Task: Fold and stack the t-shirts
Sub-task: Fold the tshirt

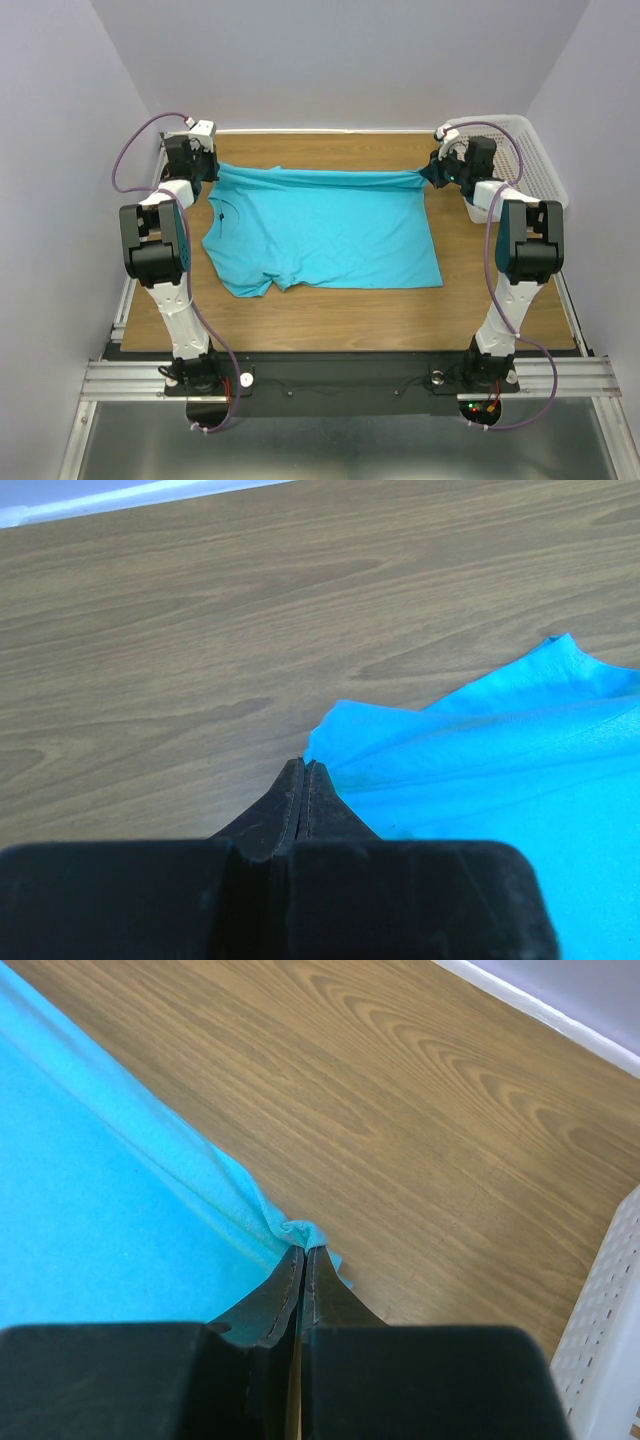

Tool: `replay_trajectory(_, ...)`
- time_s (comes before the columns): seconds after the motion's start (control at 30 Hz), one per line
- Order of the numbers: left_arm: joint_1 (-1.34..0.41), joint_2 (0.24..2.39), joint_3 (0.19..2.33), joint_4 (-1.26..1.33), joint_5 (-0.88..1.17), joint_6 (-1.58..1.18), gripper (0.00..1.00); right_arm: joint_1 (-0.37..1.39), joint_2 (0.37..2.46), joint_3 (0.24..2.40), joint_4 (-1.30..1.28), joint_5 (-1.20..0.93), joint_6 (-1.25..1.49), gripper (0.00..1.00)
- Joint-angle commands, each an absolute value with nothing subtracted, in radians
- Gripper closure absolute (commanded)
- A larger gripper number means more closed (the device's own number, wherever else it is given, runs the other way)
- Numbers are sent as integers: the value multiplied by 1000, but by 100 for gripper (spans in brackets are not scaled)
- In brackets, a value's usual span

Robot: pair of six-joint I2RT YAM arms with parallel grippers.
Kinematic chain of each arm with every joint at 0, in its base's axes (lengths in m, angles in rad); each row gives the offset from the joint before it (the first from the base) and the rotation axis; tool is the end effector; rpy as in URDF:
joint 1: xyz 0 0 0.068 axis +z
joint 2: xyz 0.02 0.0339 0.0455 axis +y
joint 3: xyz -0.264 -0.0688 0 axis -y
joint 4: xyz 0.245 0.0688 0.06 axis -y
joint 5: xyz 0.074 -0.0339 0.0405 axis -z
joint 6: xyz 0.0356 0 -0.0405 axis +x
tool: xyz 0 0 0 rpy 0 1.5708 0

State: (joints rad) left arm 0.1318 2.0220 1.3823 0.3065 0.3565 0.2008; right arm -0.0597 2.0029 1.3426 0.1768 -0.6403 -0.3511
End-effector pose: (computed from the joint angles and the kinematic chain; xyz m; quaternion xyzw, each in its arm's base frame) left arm 0.4665 0.0493 0.2178 0.1304 0.7976 -0.0479 0.5869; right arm 0.4521 -0.0057 0.2027 -0.2790 0.7801 0.1635 0.5356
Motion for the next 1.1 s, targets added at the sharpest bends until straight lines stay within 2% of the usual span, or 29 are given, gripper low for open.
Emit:
replay_trajectory(0.0, 132, 1957, 1384, 304, 328, 215, 100, -72, 1945, 1338, 245, -649, -341, 99)
replay_trajectory(0.6, 104, 1983, 1427, 247, 284, 262, 100, -71, 1939, 1344, 247, -699, -357, 99)
replay_trajectory(1.07, 98, 1974, 1411, 245, 270, 268, 100, -71, 1993, 1396, 238, -647, -353, 97)
